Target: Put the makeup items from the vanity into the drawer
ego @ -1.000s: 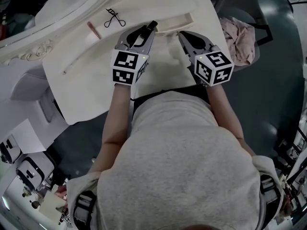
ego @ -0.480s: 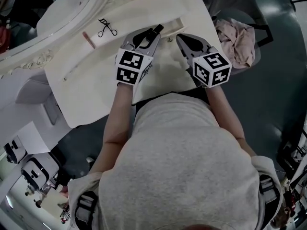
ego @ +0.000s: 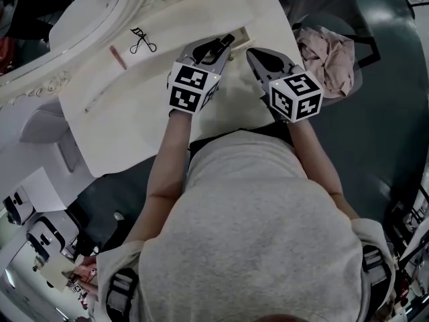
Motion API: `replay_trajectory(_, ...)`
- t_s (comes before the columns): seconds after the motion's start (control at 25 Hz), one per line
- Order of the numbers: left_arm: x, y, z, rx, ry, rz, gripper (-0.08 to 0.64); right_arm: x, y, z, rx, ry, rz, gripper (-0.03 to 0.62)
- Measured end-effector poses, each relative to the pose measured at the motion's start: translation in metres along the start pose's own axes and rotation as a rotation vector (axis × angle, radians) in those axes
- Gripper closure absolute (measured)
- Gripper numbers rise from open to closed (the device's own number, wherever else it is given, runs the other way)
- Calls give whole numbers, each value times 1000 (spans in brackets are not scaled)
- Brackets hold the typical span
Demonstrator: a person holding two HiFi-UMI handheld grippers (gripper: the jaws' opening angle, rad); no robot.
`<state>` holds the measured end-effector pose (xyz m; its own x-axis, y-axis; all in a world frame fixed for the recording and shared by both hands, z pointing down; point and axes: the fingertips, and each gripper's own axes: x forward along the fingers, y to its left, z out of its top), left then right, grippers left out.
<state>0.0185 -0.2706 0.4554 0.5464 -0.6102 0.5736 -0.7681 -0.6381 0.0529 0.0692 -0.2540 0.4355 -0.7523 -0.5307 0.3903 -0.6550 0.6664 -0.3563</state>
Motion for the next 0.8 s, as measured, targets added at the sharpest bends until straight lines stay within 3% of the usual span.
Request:
replay_trajectory(0.32,16,0,-5,-39,69,-11,456,1,-6,0,-3,9,22,584)
replay_trajectory(0.8,21,2,-8,-23,122,84,454,6,-12,5,13,1,38,584)
